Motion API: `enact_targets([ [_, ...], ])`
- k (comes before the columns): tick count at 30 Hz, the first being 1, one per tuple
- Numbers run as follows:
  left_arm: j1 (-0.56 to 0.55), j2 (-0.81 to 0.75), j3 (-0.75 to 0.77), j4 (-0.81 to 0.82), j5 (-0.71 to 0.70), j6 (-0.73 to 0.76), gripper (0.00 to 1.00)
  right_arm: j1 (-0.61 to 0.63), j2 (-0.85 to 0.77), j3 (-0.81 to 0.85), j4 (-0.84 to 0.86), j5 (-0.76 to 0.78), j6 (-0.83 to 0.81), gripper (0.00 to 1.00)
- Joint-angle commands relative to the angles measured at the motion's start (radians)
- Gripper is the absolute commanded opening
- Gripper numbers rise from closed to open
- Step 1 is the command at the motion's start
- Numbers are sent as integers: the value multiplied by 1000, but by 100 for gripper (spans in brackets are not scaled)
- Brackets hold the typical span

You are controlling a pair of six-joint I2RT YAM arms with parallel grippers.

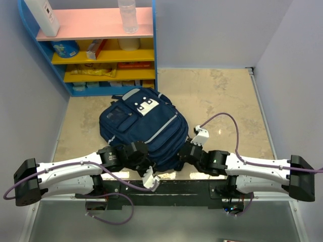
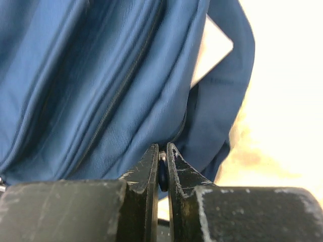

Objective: Pack the student bag
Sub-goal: Zip the student bag at the center of the board.

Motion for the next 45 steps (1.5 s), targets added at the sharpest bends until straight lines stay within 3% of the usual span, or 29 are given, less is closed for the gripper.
enact_targets([
  [1,4,-31,-36,-288,7,80,0,-134,4,-1,11,64,-198,0],
  [11,7,-73,-32,-560,-13,371,0,-272,74,13,68,13,-318,0],
  [18,59,-64,-35,-651,-119,424,0,-285,23,58,4,65,-365,0],
  [22,91,-41,-14,-669,-142,417,0,-199,-81,71,50,85,-422,0],
  [23,97,-38,-7,-669,-142,425,0,-127,-106,75,51,101,-420,0],
  [26,119,-25,5,-683,-157,448,0,-23,-79,135,-33,186,-369,0],
  [30,120,7,-6,-762,-198,444,0,-13,-89,135,-197,248,-235,0],
  [35,123,-27,-12,-801,-224,463,0,-33,-81,103,-272,319,-135,0],
  [40,151,-36,-3,-842,-289,445,0,-50,-104,72,-217,304,-115,0],
  [42,184,-28,28,-785,-297,390,1,-48,-132,20,-7,233,-260,0],
  [45,235,21,207,-723,-190,313,11,-38,-102,-29,193,86,-330,0],
])
